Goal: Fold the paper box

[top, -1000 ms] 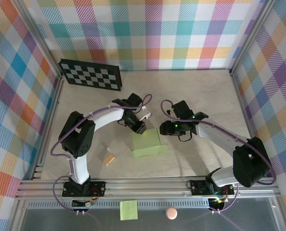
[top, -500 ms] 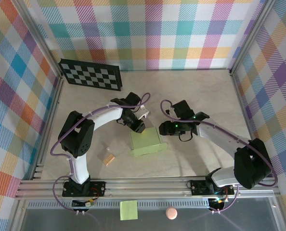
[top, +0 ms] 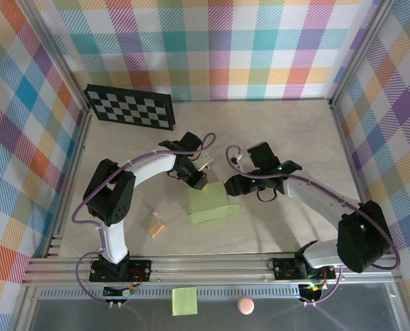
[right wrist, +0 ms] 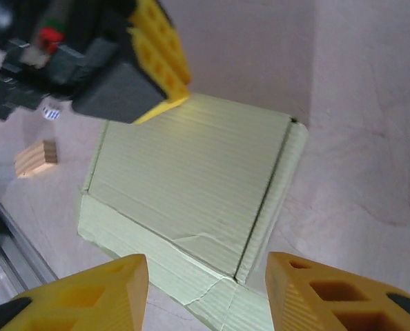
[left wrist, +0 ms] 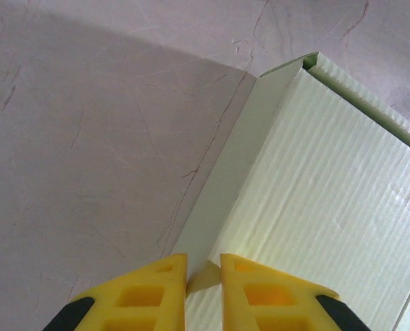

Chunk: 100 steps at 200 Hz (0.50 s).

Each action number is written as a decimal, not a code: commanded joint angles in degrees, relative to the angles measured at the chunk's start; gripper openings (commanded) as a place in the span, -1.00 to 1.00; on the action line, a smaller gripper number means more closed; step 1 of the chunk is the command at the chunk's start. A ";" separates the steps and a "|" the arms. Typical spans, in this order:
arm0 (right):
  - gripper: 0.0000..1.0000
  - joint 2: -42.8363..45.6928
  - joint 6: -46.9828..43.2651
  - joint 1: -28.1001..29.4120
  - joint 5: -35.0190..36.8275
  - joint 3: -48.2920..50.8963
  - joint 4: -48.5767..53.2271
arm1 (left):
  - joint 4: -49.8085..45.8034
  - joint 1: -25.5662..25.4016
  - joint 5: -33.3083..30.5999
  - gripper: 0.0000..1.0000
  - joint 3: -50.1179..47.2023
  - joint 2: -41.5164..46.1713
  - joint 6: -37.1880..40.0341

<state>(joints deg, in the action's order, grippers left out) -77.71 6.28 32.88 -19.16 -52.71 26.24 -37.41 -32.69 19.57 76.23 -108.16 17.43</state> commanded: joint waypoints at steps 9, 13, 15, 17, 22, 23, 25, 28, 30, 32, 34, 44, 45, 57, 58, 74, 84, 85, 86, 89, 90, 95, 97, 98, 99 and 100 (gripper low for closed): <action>0.07 2.44 -20.43 2.00 -5.94 2.22 -3.28 | -1.71 0.43 -3.58 -0.72 0.57 -0.87 0.59; 0.09 2.67 -22.89 2.61 -5.98 2.50 -3.38 | -1.69 0.43 -3.57 -0.76 0.59 -0.91 0.59; 0.10 2.79 -24.19 2.91 -5.93 2.58 -3.34 | -1.74 0.43 -3.57 -0.77 0.59 -0.98 0.59; 0.11 2.89 -25.48 3.27 -5.90 2.71 -3.29 | -1.71 0.43 -3.58 -0.78 0.63 -0.97 0.59; 0.14 3.02 -28.82 4.13 -5.59 3.07 -3.05 | -1.70 0.43 -3.62 -0.81 0.76 -1.06 0.71; 0.15 3.06 -29.46 4.26 -5.52 3.15 -3.00 | -1.70 0.43 -3.64 -0.81 0.76 -1.03 0.74; 0.16 3.11 -30.67 4.64 -5.32 3.27 -2.89 | -1.70 0.43 -3.66 -0.81 0.79 -1.03 0.73; 0.19 3.17 -32.34 5.17 -4.93 3.45 -2.80 | -1.70 0.43 -3.73 -0.81 0.79 -1.04 0.73; 0.20 3.13 -33.47 5.44 -4.68 3.55 -2.67 | -1.59 0.43 -3.81 -0.82 0.82 -1.03 0.71; 0.22 3.17 -34.64 5.81 -4.42 3.61 -2.53 | -1.54 0.43 -3.90 -0.82 0.80 -1.03 0.68; 0.23 3.11 -35.65 6.21 -4.21 3.65 -2.47 | -1.58 0.43 -3.92 -0.82 0.77 -1.07 0.70; 0.27 2.62 -40.38 7.70 -3.20 3.66 -1.76 | -1.40 0.43 -4.08 -0.84 0.81 -1.09 0.76; 0.27 2.55 -40.60 7.80 -3.10 3.62 -1.65 | -1.37 0.43 -4.09 -0.84 0.83 -1.13 0.81; 0.31 1.59 -44.61 9.12 -2.34 3.37 -1.40 | -1.44 0.43 -4.30 -0.85 0.78 -1.11 0.94; 0.31 1.51 -44.87 9.21 -2.31 3.34 -1.38 | -1.44 0.43 -4.29 -0.85 0.77 -1.10 0.94; 0.41 0.11 -48.25 10.31 -1.71 2.84 -1.92 | -1.41 0.39 -4.54 -0.86 0.83 -1.33 1.03; 0.55 -0.99 -50.03 11.08 -1.15 2.37 -2.22 | -1.42 0.43 -4.65 -0.86 0.84 -1.43 1.12; 0.56 -1.15 -50.17 11.16 -1.06 2.36 -2.19 | -1.38 0.43 -4.60 -0.86 0.80 -1.44 1.16; 0.57 -1.42 -50.57 11.35 -0.99 2.13 -2.17 | -1.41 0.43 -4.66 -0.86 0.83 -1.44 1.18; 0.57 -1.80 -51.11 11.59 -0.79 1.90 -2.11 | -1.44 0.43 -4.69 -0.86 0.85 -1.48 1.12; 0.57 -1.95 -51.28 11.68 -0.70 1.86 -2.05 | -1.44 0.43 -4.70 -0.86 0.85 -1.46 1.16; 0.57 -2.64 -52.09 12.12 -0.16 1.44 -2.06 | -1.59 0.43 -4.71 -0.86 0.94 -1.67 1.12; 0.58 -2.93 -52.36 12.25 0.02 1.29 -2.11 | -1.67 0.43 -4.72 -0.86 0.99 -1.74 1.16; 0.58 -3.00 -52.48 12.27 0.10 1.25 -2.09 | -1.69 0.43 -4.72 -0.86 1.05 -1.77 1.18; 0.58 -3.20 -52.59 12.37 0.14 1.18 -2.12 | -1.70 0.43 -4.72 -0.86 1.08 -1.78 1.15; 0.58 -3.39 -52.64 12.46 0.24 1.06 -2.14 | -1.74 0.43 -4.72 -0.86 1.10 -1.79 1.13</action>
<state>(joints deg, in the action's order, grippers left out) -78.04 -36.73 43.79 -20.25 -49.74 24.32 -36.58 -32.69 16.78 76.77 -108.25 17.63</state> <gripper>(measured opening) 0.783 0.073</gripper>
